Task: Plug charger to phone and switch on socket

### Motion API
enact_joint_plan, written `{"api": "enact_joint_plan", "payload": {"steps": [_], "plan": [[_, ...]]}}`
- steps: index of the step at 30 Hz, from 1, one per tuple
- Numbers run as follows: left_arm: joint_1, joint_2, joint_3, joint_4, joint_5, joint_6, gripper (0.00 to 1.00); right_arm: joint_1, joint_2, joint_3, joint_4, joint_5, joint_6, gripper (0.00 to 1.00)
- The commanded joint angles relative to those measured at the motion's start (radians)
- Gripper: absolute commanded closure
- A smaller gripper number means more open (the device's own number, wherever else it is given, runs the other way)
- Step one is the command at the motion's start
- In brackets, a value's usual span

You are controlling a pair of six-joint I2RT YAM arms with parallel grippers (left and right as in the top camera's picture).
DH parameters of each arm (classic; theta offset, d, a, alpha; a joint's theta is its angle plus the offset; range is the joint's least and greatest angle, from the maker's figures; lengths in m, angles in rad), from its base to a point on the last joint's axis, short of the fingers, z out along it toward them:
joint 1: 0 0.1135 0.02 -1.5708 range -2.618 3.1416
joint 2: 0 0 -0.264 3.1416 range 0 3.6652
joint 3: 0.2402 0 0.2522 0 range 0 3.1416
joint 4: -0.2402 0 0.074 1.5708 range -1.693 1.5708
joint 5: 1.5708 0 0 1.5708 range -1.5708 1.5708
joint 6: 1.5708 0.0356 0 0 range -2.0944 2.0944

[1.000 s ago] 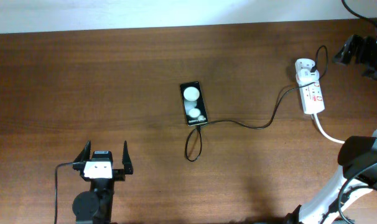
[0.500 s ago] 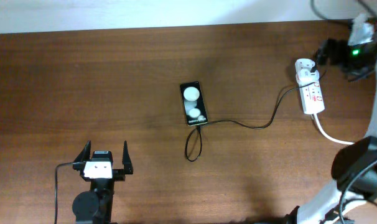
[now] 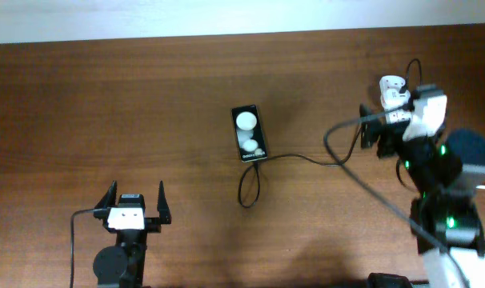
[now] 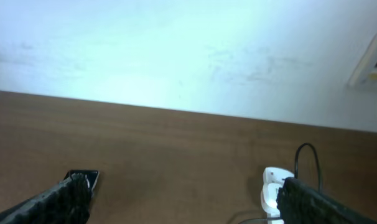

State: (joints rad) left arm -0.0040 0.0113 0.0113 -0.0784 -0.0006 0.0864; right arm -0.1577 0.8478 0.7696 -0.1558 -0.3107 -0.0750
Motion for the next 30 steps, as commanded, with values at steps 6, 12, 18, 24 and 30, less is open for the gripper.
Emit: {"api": "enact_joint_plan", "payload": {"steps": [6, 12, 18, 24, 30], "plan": [[0.005, -0.006, -0.002, -0.006, 0.011, 0.005, 0.01, 0.008, -0.423, -0.531, 0.353, 0.002, 0.005, 0.01], [0.005, -0.006, -0.002, -0.006, 0.011, 0.005, 0.01, 0.095, -0.697, -0.729, 0.362, 0.15, 0.005, 0.01], [0.005, -0.006, -0.002, -0.006, 0.011, 0.005, 0.01, 0.15, -0.845, -0.764, 0.177, 0.245, 0.013, 0.01], [0.005, -0.006, -0.002, -0.006, 0.011, 0.005, 0.01, 0.15, -0.845, -0.764, 0.08, 0.263, 0.013, 0.01], [0.005, -0.006, -0.002, -0.006, 0.011, 0.005, 0.01, 0.151, -0.845, -0.764, 0.076, 0.338, 0.07, 0.01]]}}
